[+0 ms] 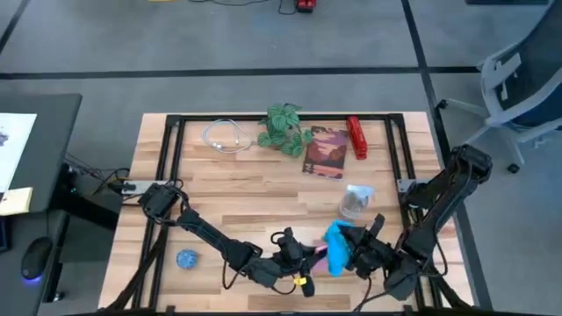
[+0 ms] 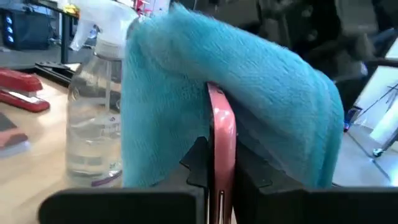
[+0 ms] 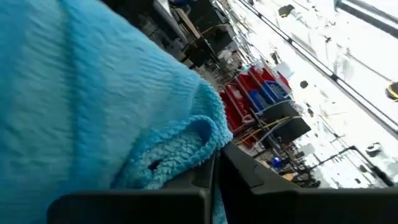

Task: Apply microfiber cloth
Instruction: Wipe the back and front of the pink cellphone with the blue microfiber cloth

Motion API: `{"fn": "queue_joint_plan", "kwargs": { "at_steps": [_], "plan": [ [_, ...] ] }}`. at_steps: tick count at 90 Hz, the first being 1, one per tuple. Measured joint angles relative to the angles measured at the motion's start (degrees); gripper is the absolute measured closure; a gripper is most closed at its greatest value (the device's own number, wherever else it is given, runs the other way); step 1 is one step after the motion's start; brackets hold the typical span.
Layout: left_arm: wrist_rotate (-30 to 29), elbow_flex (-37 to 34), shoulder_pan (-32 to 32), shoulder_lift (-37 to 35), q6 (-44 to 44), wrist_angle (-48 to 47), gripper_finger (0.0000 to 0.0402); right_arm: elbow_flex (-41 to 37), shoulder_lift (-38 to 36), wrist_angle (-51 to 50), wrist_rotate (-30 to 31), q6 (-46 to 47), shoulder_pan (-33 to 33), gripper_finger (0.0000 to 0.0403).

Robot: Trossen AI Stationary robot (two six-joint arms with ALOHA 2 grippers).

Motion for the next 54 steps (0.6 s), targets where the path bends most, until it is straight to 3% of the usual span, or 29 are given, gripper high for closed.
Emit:
{"fn": "queue_joint_plan", "kwargs": {
  "at_steps": [15,35,54],
  "plan": [
    [-1.44,-0.10,-0.67,0.22,1.12,-0.05,0.0391,0.00,4.25,-6.88,-1.22,12.52,0.89,0.0403],
    [-8.20,-0.01,-2.14,0.20,5.33,0.01,0.0391,-0.04,8.46,-14.99,-11.18,28.11,3.52,0.0403],
    [-11.89,-0.01,-2.51,-0.80,2.78,-6.82,0.0391,-0.04,8.01,-16.42,-20.60,27.53,5.03,0.0403]
  ]
}}
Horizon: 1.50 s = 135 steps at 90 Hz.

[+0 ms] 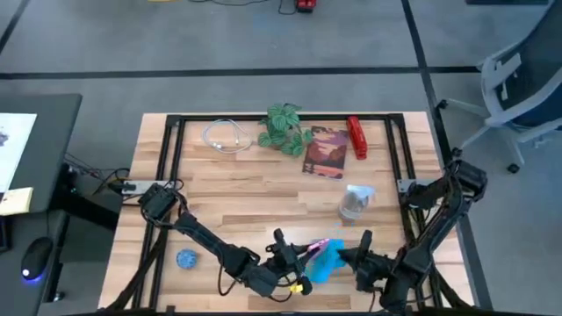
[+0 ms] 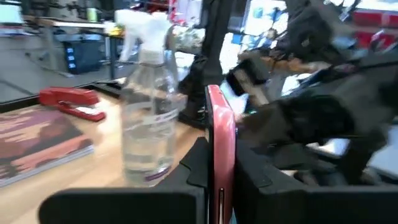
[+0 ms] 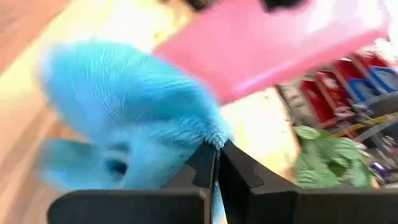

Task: Apply microfiber cloth
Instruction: Wipe the back and front of the pink cellphone with the blue microfiber cloth

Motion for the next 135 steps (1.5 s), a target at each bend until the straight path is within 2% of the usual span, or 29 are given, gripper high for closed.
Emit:
{"fn": "queue_joint_plan", "kwargs": {
  "at_steps": [8,27,34,44,63,70,77,92,105,113,119,128,135],
  "plan": [
    [-1.51,0.00,-0.12,-1.78,-1.31,-3.85,0.0391,0.02,-1.01,0.31,0.28,-1.81,-1.00,0.0403],
    [-3.54,0.00,-0.41,-6.50,-2.26,-12.97,0.0391,0.07,-1.63,0.78,12.25,-1.21,-4.92,0.0403],
    [-3.54,0.00,-0.39,-7.58,-2.90,-15.60,0.0391,0.07,-1.47,1.68,12.09,-1.12,-6.33,0.0403],
    [-3.51,0.02,-0.38,-7.88,-3.73,-17.24,0.0391,0.05,-0.43,4.86,4.15,-1.20,-7.42,0.0403],
    [-1.30,0.02,-0.15,-7.71,-7.77,-20.28,0.0391,0.04,0.80,6.29,-24.44,6.87,-8.76,0.0399],
    [-0.77,0.00,-0.15,-7.61,-8.10,-21.00,0.0391,0.04,1.67,8.38,-29.95,6.38,-8.92,0.0380],
    [0.71,0.00,0.02,-7.65,-9.25,-21.40,0.0391,0.04,2.01,9.51,-33.15,3.07,-8.78,0.0342],
    [6.25,0.00,0.37,-7.65,-10.60,-22.21,0.0390,1.40,-1.49,5.88,-33.70,-8.93,-7.51,0.0228],
    [15.81,0.00,1.30,-7.65,-12.53,-23.30,0.0390,4.35,-7.28,-1.06,-33.42,-27.62,-4.05,0.0146],
    [24.12,0.00,2.57,-7.65,-12.71,-22.80,0.0390,4.59,-10.22,-4.12,-31.33,-42.82,-1.60,0.0128],
    [30.33,0.00,3.88,-7.65,-12.71,-22.57,0.0390,4.59,-11.67,-4.94,-27.55,-54.49,-0.15,0.0126],
    [38.54,0.00,5.99,-7.65,-12.33,-22.49,0.0390,4.62,-12.06,-3.36,-21.40,-69.67,0.04,0.0124],
    [43.92,0.00,7.63,-7.65,-11.51,-22.35,0.0390,4.61,-11.48,-2.29,-19.70,-79.37,-0.96,0.0124]
  ]
}}
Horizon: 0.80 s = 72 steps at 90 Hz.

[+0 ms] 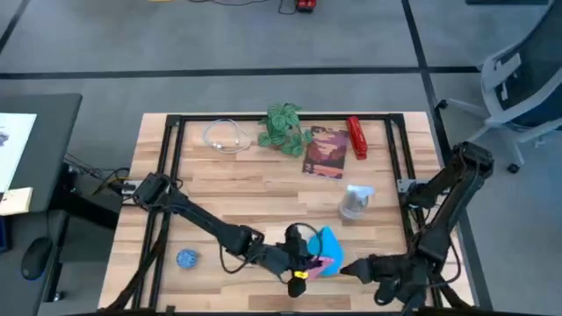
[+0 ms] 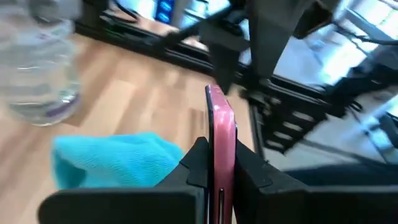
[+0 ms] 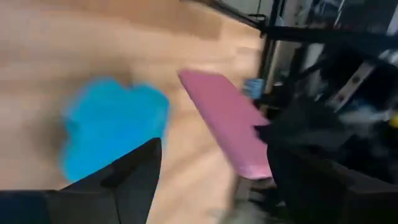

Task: Apply microfiber cloth
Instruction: Wipe the back and front of the pink cellphone with the blue microfiber cloth

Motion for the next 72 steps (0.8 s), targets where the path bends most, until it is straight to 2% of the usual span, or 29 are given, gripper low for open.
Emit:
{"fn": "queue_joint_plan", "kwargs": {
  "at_steps": [15,32,43,53,64,72],
  "plan": [
    [9.51,0.00,2.52,0.00,1.91,1.24,0.0390,0.00,2.60,4.89,1.98,-16.25,-3.41,0.0130],
    [12.53,0.00,3.66,0.04,2.10,0.55,0.0390,0.00,4.39,9.58,2.69,-24.00,-7.24,0.0161],
    [12.80,0.00,3.82,0.09,2.11,0.24,0.0390,0.00,4.40,10.23,1.52,-23.47,-8.17,0.0213],
    [13.06,-0.02,3.96,0.20,2.25,0.13,0.0387,0.00,4.42,10.81,0.79,-21.94,-8.32,0.0285],
    [14.21,-0.04,4.35,0.22,1.57,0.46,0.0366,0.09,4.42,11.14,-1.11,-21.17,-8.22,0.0359],
    [14.16,-0.12,4.73,0.24,1.35,0.16,0.0341,0.09,4.68,10.84,-1.14,-19.88,-8.26,0.0368]
  ]
}}
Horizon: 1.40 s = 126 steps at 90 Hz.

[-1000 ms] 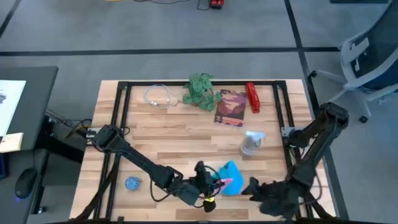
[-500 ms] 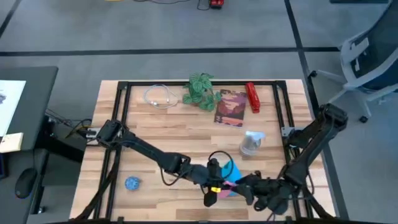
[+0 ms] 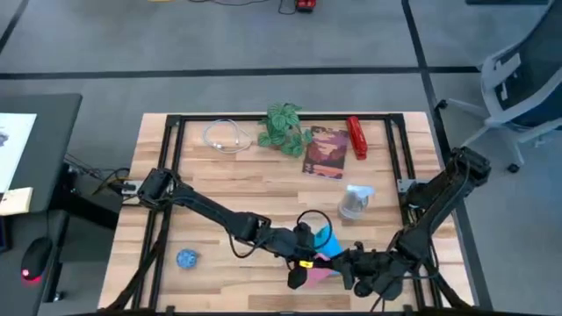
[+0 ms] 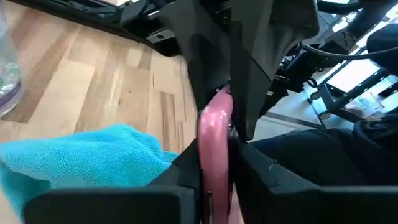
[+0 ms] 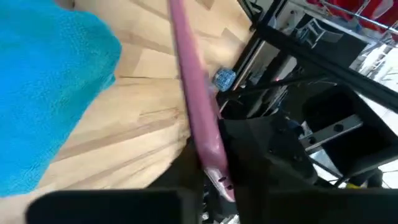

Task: Apply microfiber cloth
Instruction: Wipe the back and front of the pink cellphone with the blue microfiber cloth

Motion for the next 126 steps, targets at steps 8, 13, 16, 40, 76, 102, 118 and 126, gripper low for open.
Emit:
{"fn": "queue_joint_plan", "kwargs": {
  "at_steps": [8,13,16,40,76,102,118,126],
  "plan": [
    [-0.66,-0.02,0.47,0.03,0.65,-1.32,0.0312,-0.02,0.57,-0.31,0.52,4.54,-0.12,0.0370],
    [-1.01,0.00,0.78,0.04,1.61,-2.58,0.0294,-0.04,0.59,-1.30,0.55,9.26,-0.14,0.0372],
    [-1.26,0.03,0.94,-0.18,2.52,-3.89,0.0283,-0.04,0.59,-2.30,0.71,12.36,-0.16,0.0374],
    [-7.24,0.22,1.08,-5.17,8.61,-12.51,0.0243,0.78,-0.85,-11.32,4.38,35.72,0.25,0.0386],
    [-25.45,2.02,-4.79,-5.90,19.58,-12.42,0.0269,16.69,-1.48,-43.85,-13.53,79.27,-9.50,0.0378],
    [-27.67,2.02,-3.88,-4.66,19.83,-12.26,0.0270,17.68,-1.30,-45.51,-24.93,89.66,-16.92,0.0382],
    [-27.14,2.02,-2.66,-0.72,21.23,-11.89,0.0261,17.68,-1.26,-45.52,-25.93,91.49,-18.89,0.0381],
    [-27.21,2.02,-2.08,0.62,20.33,-11.79,0.0246,17.68,-1.20,-46.15,-26.25,91.49,-19.04,0.0381]
  ]
}}
